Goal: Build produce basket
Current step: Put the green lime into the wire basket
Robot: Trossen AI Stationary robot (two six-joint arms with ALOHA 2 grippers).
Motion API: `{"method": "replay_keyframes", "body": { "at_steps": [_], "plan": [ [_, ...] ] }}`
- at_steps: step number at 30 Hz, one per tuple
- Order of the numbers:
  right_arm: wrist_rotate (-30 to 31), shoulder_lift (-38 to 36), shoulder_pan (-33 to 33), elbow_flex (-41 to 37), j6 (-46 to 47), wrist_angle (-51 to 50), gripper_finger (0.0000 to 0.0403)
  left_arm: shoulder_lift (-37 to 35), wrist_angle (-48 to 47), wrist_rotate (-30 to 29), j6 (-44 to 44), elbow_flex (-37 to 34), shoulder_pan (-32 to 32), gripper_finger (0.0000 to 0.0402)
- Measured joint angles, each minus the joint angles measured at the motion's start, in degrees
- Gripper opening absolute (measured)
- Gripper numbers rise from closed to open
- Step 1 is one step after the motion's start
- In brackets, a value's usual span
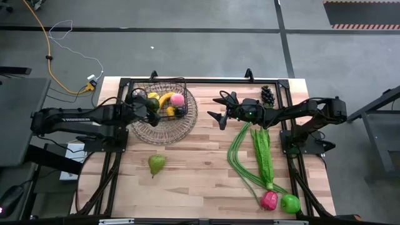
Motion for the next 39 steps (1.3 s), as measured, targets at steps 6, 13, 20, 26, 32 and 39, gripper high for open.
{"method": "replay_keyframes", "body": {
  "at_steps": [6,13,20,26,32,39],
  "plan": [
    [-0.01,0.00,0.00,0.00,0.40,0.00,0.0332,-0.02,-1.72,1.85,-1.38,0.00,3.10,0.0305],
    [-0.01,0.00,0.00,0.00,0.25,0.00,0.0332,-0.07,-1.84,3.10,-0.67,0.00,3.71,0.0305],
    [-0.01,0.00,0.01,0.00,0.25,0.00,0.0332,-0.07,-1.68,7.24,1.15,0.00,3.71,0.0305],
    [0.00,0.00,0.02,0.00,0.25,0.00,0.0332,-0.07,-1.32,6.86,2.37,0.00,3.71,0.0305],
    [-0.01,0.00,0.01,0.00,0.23,0.00,0.0332,-0.07,-1.41,6.82,2.37,0.00,3.71,0.0305],
    [-0.02,0.00,0.02,0.00,0.23,0.00,0.0332,-0.07,-1.45,4.79,2.31,0.00,3.71,0.0331]
  ]
}}
